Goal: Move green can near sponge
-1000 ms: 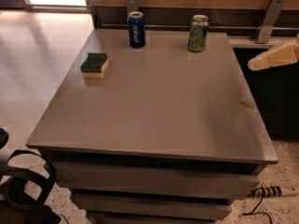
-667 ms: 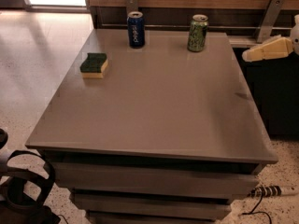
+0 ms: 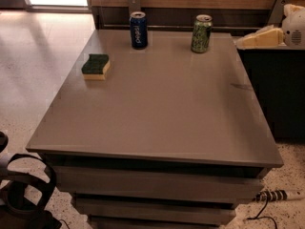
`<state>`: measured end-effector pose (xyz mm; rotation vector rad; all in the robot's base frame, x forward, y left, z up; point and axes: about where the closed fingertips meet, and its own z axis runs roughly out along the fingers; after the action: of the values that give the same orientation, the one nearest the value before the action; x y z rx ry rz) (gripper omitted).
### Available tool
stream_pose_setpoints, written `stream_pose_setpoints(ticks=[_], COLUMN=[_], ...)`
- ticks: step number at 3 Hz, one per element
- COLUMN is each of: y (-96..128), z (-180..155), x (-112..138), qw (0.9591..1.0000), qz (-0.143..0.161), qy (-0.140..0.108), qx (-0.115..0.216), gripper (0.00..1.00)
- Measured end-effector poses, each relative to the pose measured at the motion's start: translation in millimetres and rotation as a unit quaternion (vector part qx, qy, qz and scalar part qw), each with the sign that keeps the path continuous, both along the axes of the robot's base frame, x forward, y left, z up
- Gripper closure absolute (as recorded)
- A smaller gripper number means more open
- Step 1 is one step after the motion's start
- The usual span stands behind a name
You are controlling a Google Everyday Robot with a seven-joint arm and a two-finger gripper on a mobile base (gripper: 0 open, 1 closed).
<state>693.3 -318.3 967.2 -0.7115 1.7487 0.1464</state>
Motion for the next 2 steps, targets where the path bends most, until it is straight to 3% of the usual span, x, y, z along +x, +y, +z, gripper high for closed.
stream_pose_setpoints(ticks=[1,2], y=[0,6], z=[0,-12], x=[0,19], qw=[1.0,0.9995], qz=[0.0,0.014], qy=[0.0,0.013], qx=[0.0,0.024], gripper=[0.0,0.0])
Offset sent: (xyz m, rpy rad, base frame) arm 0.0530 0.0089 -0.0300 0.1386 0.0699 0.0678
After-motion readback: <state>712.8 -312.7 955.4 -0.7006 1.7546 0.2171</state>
